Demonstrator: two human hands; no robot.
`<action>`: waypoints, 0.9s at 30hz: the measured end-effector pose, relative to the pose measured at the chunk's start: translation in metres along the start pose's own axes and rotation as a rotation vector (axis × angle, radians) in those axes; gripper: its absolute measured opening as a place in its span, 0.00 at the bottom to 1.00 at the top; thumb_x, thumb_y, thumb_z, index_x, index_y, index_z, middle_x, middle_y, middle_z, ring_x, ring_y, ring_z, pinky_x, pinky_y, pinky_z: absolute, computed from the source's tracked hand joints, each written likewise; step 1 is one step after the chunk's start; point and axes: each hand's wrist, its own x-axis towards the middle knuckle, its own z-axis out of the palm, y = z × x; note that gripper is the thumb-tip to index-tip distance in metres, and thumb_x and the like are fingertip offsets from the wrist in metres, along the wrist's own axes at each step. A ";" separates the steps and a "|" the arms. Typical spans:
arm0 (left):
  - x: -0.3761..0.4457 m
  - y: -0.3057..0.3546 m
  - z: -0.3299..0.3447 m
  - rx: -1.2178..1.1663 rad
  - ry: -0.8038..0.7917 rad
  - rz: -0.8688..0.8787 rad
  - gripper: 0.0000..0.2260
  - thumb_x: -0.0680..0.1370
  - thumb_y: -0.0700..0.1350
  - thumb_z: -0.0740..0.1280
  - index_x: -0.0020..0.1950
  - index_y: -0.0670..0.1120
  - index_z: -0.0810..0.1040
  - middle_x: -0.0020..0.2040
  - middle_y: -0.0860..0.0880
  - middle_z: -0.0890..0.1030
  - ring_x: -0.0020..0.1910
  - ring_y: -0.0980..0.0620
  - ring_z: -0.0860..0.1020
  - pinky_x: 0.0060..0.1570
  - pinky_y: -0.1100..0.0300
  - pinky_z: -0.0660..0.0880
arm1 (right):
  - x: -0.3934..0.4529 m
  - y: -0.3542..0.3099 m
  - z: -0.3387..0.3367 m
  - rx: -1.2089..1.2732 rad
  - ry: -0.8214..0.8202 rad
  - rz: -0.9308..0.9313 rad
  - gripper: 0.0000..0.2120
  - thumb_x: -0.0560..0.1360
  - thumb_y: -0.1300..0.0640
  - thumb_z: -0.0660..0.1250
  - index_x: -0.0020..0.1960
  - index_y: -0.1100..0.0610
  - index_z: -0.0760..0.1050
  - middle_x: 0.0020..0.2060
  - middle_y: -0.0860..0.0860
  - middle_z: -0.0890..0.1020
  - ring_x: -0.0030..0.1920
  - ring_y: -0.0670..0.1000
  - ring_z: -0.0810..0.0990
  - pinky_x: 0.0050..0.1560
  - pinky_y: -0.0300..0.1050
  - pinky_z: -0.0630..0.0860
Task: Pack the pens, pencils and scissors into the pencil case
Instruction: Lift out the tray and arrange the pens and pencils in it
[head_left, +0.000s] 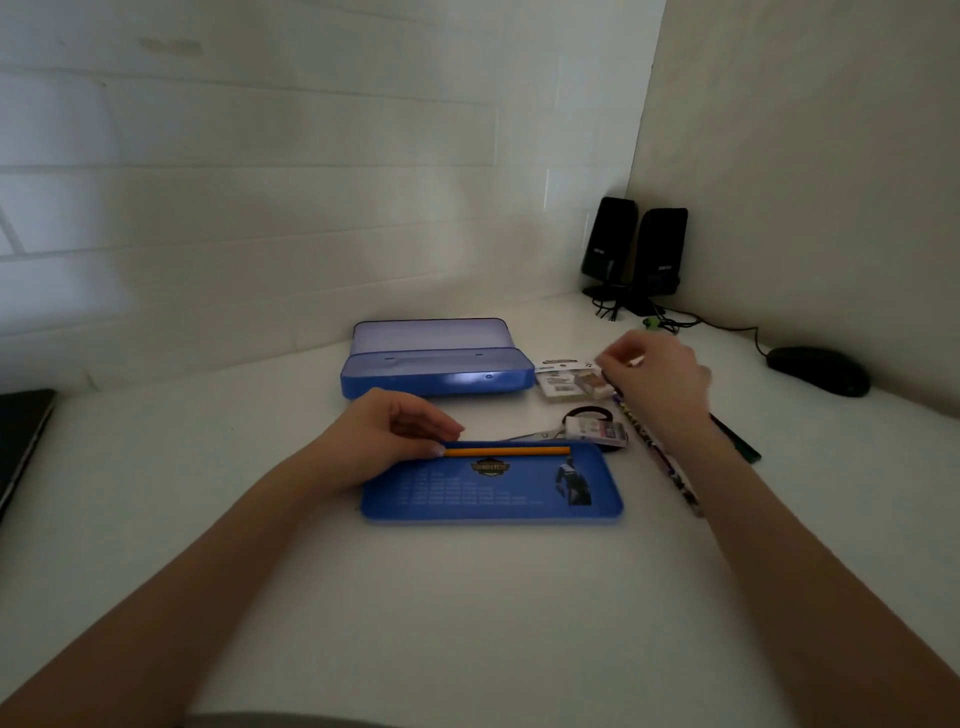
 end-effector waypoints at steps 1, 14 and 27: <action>0.000 0.001 0.001 0.009 0.008 -0.002 0.11 0.70 0.36 0.74 0.45 0.53 0.84 0.44 0.60 0.85 0.46 0.63 0.82 0.43 0.77 0.73 | 0.005 0.014 -0.005 -0.082 0.073 0.079 0.03 0.74 0.50 0.65 0.43 0.45 0.77 0.42 0.45 0.81 0.45 0.49 0.77 0.53 0.49 0.62; -0.002 0.006 0.014 0.016 0.109 -0.001 0.09 0.70 0.35 0.74 0.43 0.49 0.85 0.35 0.63 0.83 0.41 0.67 0.81 0.42 0.78 0.72 | 0.015 0.056 -0.005 -0.086 -0.046 0.434 0.08 0.72 0.62 0.69 0.51 0.61 0.81 0.45 0.60 0.82 0.44 0.58 0.80 0.46 0.49 0.77; 0.001 0.008 0.017 0.055 0.100 0.046 0.12 0.69 0.36 0.75 0.40 0.54 0.83 0.41 0.58 0.84 0.43 0.64 0.82 0.43 0.77 0.73 | 0.014 0.034 -0.004 -0.007 0.042 0.164 0.09 0.76 0.54 0.65 0.54 0.50 0.80 0.42 0.51 0.80 0.39 0.51 0.78 0.38 0.44 0.74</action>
